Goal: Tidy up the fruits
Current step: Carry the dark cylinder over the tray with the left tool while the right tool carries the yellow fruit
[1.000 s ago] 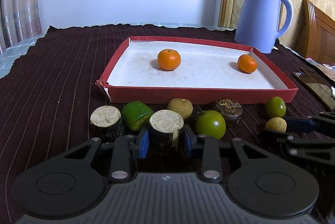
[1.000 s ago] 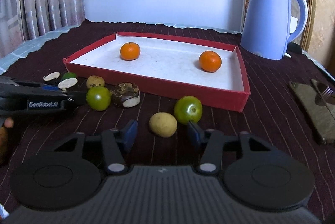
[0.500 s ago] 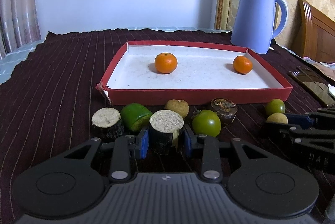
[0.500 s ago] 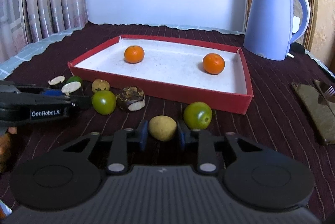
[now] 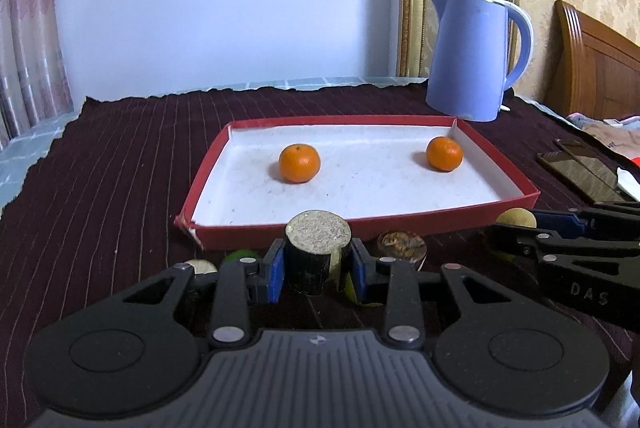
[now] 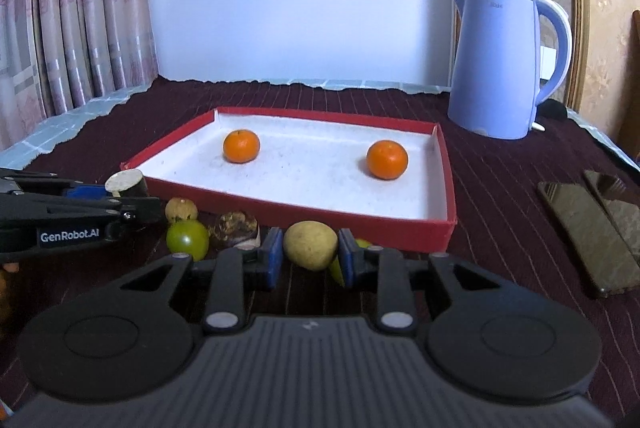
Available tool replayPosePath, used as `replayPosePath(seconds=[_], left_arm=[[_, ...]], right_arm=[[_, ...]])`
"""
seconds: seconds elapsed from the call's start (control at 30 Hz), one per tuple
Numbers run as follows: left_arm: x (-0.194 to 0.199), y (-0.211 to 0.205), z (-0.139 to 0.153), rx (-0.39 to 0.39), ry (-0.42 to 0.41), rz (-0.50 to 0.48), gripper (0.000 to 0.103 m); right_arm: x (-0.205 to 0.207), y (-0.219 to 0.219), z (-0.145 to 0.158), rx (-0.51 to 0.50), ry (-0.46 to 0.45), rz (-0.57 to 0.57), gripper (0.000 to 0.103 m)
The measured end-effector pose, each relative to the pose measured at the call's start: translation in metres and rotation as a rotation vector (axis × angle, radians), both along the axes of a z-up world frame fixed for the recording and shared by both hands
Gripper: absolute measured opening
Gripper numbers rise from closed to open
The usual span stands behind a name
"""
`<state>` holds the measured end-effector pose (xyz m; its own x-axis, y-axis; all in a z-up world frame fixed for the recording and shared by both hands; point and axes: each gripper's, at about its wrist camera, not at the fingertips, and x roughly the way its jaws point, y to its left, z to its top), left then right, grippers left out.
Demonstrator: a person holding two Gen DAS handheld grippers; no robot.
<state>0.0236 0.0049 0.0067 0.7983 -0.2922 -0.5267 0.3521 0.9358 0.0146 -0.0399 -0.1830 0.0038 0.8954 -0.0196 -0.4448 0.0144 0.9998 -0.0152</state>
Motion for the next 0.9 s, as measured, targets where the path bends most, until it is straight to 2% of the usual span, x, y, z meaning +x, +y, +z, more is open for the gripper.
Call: replayPosePath(seconds=[0.57, 0.9], left_arm=[[0.024, -0.026, 0.012, 0.045, -0.016, 0.011, 0.032], [0.043, -0.031, 0.015, 0.047, 0.01, 0.017, 0.032]], right_arm=[[0.015, -0.005, 0.022, -0.021, -0.052, -0.025, 0.028], [0.027, -0.009, 0.031, -0.031, -0.06, -0.037, 0.028]])
